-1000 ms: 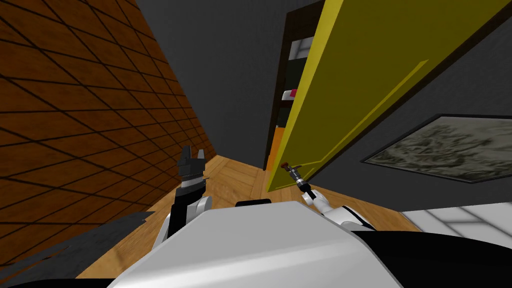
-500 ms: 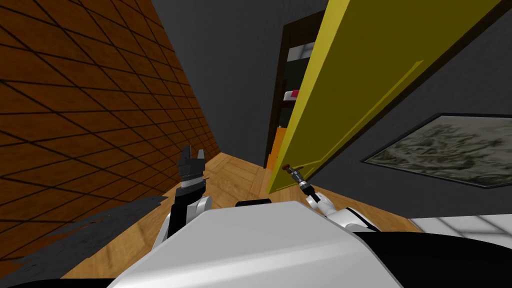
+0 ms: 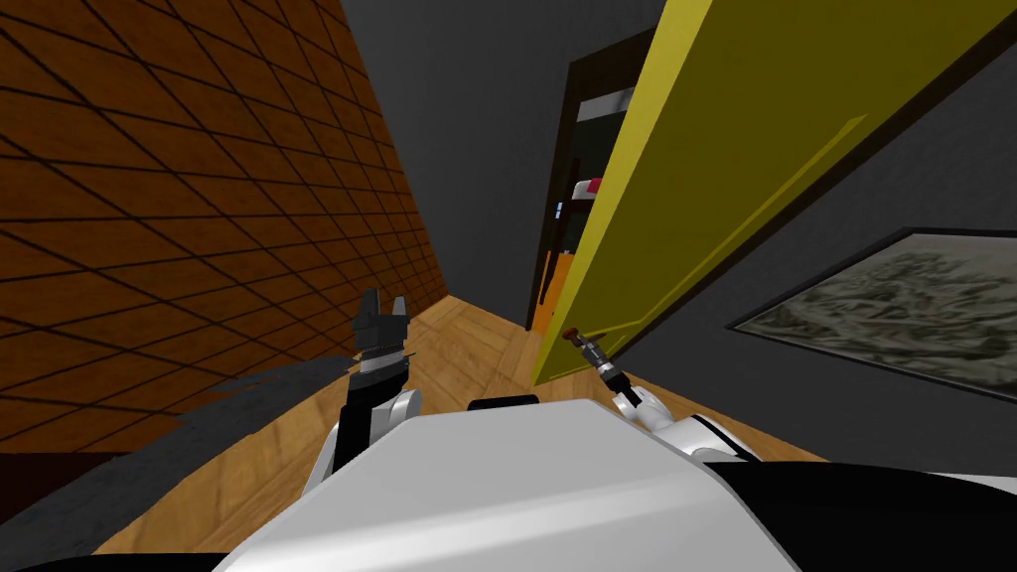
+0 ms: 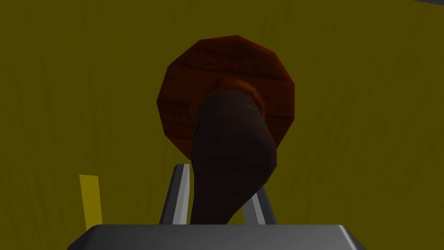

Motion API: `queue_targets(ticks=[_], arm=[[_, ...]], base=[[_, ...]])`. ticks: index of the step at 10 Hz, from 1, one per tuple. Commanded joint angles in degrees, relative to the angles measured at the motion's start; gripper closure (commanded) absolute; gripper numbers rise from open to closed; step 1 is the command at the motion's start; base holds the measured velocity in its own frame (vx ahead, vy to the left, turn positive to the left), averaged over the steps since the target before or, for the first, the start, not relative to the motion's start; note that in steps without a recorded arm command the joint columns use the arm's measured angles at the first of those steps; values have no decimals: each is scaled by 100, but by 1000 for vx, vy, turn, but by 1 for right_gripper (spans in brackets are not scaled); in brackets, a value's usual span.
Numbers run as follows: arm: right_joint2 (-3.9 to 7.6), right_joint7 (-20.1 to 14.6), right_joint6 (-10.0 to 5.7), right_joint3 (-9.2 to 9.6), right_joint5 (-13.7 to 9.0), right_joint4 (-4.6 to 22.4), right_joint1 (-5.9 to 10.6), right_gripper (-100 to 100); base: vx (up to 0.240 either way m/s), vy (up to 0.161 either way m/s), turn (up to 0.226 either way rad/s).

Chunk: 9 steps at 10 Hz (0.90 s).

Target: Pull the door open

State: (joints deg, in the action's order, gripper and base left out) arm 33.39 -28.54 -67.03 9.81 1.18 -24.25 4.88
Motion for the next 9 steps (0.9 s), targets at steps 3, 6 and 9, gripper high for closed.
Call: queue_targets(ticks=[3,6,9], arm=[[97,-41,-299,39,-27,91,-123,100],[90,-56,-385,72,-22,182,-110,100],[111,-73,-512,77,-20,266,-148,100]], base=[[-193,-117,191],[-178,-87,116],[-158,-74,163]])
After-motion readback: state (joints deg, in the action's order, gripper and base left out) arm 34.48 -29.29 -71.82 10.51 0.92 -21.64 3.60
